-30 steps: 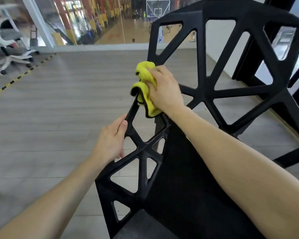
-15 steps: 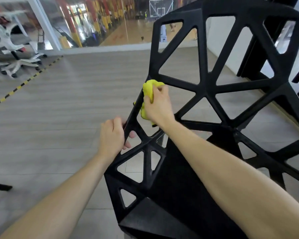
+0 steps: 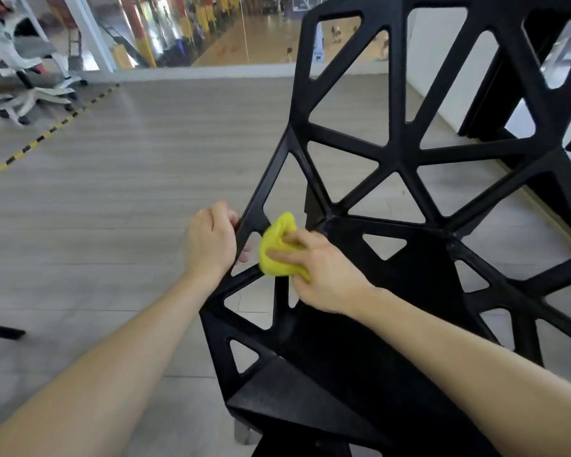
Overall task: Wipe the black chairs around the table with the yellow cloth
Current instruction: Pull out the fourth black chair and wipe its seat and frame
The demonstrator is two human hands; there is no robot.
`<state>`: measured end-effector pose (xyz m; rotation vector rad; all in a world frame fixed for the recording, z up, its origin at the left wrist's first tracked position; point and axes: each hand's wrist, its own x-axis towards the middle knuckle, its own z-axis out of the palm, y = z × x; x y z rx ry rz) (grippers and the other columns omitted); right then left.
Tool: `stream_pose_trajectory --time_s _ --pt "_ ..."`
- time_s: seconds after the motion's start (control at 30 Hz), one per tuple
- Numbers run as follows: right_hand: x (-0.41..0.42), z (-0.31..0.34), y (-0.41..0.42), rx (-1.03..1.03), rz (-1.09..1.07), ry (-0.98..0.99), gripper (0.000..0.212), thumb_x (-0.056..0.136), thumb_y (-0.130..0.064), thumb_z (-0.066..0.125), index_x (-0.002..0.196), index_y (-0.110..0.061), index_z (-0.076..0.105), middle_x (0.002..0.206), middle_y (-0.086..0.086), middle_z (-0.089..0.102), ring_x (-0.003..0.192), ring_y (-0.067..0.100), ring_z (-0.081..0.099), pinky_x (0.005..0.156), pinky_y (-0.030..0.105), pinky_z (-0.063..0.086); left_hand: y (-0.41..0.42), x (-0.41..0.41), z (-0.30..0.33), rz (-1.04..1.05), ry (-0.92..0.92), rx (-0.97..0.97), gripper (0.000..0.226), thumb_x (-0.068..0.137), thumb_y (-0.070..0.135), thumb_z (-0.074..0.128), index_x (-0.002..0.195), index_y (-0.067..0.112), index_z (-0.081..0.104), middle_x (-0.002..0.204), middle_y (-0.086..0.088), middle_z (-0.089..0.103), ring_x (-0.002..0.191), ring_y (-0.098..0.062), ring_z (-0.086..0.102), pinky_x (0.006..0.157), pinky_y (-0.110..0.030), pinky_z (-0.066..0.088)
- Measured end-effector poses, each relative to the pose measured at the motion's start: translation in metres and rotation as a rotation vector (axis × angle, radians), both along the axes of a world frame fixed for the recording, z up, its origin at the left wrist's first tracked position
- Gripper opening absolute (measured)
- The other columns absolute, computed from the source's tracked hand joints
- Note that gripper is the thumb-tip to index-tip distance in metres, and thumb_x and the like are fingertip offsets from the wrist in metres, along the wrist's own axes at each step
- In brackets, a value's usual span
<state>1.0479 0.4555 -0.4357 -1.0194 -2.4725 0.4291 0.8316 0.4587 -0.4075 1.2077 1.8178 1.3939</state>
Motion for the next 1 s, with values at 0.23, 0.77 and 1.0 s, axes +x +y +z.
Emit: stream_pose_trajectory --time_s 0.23,0.77,1.0 --pt "-0.032 0.010 -0.013 -0.070 -0.169 0.009 0.060 0.086 -0.006 0.058 0.143 -0.021 0.064 0.139 0.011 0.056 0.125 0.037 0.049 0.116 0.042 0.040 0.000 0.003 0.003 -0.054 0.248 -0.038 0.066 0.102 0.042 0.023 0.077 -0.002 0.066 0.057 -0.012 0.071 0.044 -0.031 0.068 0.052 -0.034 0.047" --pt "-0.015 -0.007 -0.010 -0.071 -0.056 0.092 0.057 0.089 -0.004 0.064 0.136 -0.035 0.071 0.132 -0.002 0.057 0.118 0.027 0.050 0.109 0.046 0.046 0.007 -0.005 0.003 -0.079 0.163 -0.122 0.053 0.094 0.044 0.034 0.084 0.011 0.074 0.068 -0.012 0.076 0.070 -0.039 0.074 0.067 -0.049 0.062" --pt "-0.049 0.064 0.016 0.084 -0.295 0.480 0.044 0.092 -0.010 0.062 0.131 -0.028 0.073 0.123 -0.007 0.061 0.117 0.017 0.060 0.100 0.033 0.051 0.006 -0.007 -0.002 -0.064 0.027 -0.019 0.048 0.098 0.033 0.037 0.080 0.002 0.069 0.075 -0.026 0.070 0.050 -0.030 0.065 0.044 -0.036 0.048"
